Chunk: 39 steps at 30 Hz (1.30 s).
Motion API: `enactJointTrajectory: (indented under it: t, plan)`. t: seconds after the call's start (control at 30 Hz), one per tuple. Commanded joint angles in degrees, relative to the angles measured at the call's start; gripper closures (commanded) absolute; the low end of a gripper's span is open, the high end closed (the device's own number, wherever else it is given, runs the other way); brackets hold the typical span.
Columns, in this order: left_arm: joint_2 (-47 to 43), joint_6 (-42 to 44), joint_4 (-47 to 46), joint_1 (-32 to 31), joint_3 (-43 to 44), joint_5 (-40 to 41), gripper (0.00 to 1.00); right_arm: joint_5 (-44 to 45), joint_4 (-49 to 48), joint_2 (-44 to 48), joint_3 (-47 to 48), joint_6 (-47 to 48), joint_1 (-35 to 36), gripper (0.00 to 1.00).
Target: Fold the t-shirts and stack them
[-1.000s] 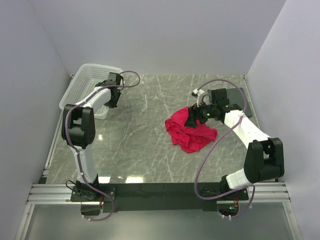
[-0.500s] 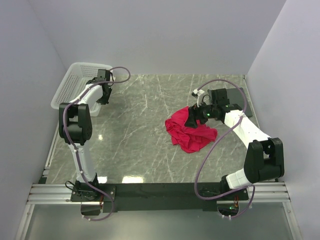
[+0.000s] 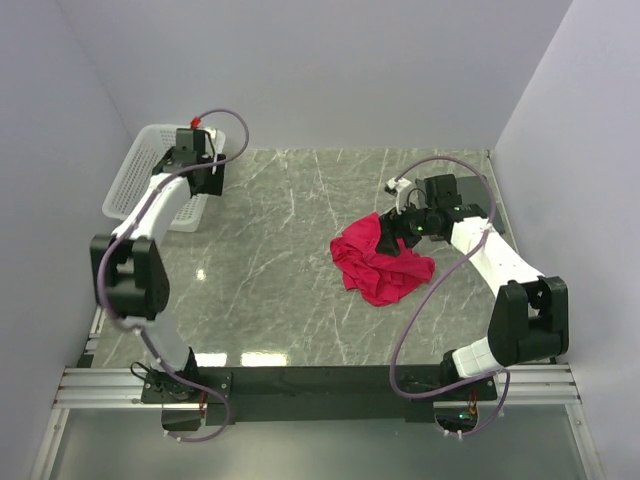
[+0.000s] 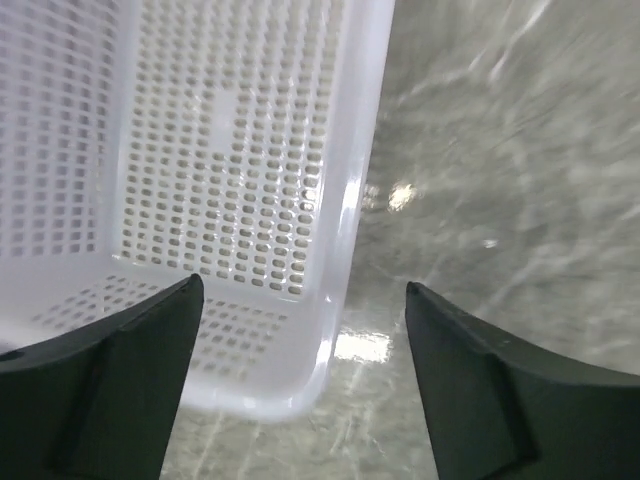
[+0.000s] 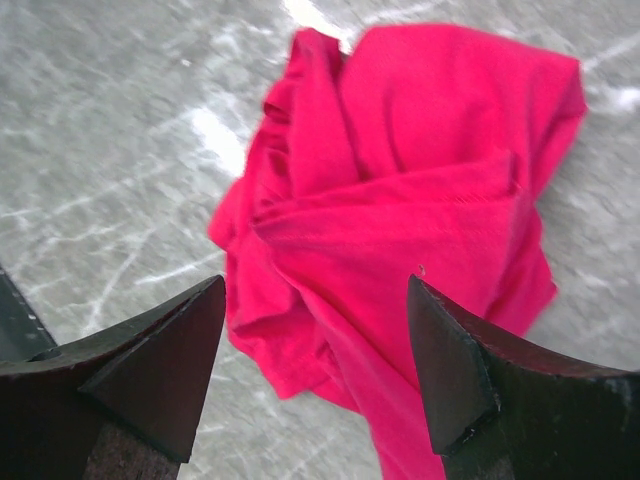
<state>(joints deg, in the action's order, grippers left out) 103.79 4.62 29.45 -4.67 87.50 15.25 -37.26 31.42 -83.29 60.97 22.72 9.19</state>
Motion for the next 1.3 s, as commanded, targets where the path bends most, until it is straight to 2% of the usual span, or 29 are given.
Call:
enactJointTrajectory:
  t: [0.0,0.07,0.2,0.27,0.37,0.4,0.53,0.57,0.7,1.03,1.27]
  plan:
    - [-11.0,-4.1,-6.2,0.2,-3.6,-4.4,0.11,3.0,2.1,0.4,2.7,2.7,-1.6,0.20]
    - [-16.6,-4.6,-9.1,0.2,-7.7,-6.8,0.01,3.9,2.6,-0.3,3.1,3.5,-2.4,0.20]
    - [-26.2,-9.4,-16.1,0.3,-15.6,-10.2,0.01,3.9,4.8,-1.6,4.6,5.1,-5.2,0.20]
    - [-31.2,-15.9,-19.8,0.5,-20.6,-9.1,0.01,3.2,6.7,-2.2,5.1,7.8,-5.9,0.20]
    - [-35.1,-18.8,-21.0,1.4,-24.7,-16.4,0.01,0.6,10.6,-2.3,5.7,15.1,-7.1,0.20]
    - [-35.4,-19.0,-20.3,1.4,-25.2,-22.1,0.01,-1.3,14.2,-2.2,5.7,18.2,-7.3,0.20]
    - [-34.7,-21.4,-17.1,1.4,-26.9,-34.0,0.08,-2.9,20.7,0.4,3.0,32.5,-8.8,0.21]
    - [-34.2,-22.7,-16.8,1.4,-27.4,-36.2,0.07,-2.8,21.4,1.4,2.3,37.7,-8.9,0.21]
    - [-34.1,-26.0,-17.9,0.9,-30.7,-43.7,0.02,-0.2,21.9,1.8,0.2,43.5,-10.3,0.21]
    - [-37.3,-30.5,-23.4,-5.0,-37.7,-42.8,0.02,1.7,21.0,-4.6,3.9,45.0,-9.6,0.25]
    - [-37.9,-32.4,-25.1,-7.3,-39.5,-42.6,0.02,1.7,19.4,-7.0,4.4,42.4,-9.5,0.39]
